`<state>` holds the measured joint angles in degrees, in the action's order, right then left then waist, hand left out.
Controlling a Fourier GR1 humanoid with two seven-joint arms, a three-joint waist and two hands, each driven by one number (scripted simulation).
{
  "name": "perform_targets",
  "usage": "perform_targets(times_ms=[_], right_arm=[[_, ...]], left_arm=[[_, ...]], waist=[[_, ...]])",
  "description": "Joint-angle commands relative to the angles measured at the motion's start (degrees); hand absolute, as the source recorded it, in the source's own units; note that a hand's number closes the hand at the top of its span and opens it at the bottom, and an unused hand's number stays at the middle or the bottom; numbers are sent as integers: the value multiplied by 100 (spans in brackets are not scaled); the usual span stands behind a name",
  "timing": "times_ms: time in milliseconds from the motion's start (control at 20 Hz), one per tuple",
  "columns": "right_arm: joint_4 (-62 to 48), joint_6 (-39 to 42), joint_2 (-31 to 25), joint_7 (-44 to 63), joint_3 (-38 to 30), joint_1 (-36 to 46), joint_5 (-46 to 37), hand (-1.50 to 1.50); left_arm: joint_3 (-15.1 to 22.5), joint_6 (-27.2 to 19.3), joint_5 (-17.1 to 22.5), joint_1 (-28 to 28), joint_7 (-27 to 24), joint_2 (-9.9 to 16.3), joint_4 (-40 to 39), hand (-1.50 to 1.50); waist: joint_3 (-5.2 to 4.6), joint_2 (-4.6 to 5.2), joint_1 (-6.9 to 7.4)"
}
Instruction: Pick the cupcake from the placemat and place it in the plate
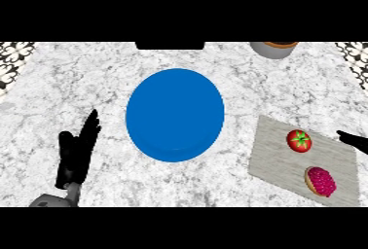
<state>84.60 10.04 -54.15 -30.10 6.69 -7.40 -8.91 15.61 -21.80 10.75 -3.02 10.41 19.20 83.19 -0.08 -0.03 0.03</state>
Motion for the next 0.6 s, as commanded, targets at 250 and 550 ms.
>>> perform_targets(times_ms=[250, 550], right_arm=[[799, 841, 89, 1530, 530, 161, -730, -150], [-160, 1369, 396, 987, 34, 653, -1138, -150]], left_arm=[[-90, 132, -173, 145, -96, -167, 2, 0], [-350, 306, -411, 296, 40, -152, 284, 0]], waist=[[5, -4, -6], [9, 0, 18]])
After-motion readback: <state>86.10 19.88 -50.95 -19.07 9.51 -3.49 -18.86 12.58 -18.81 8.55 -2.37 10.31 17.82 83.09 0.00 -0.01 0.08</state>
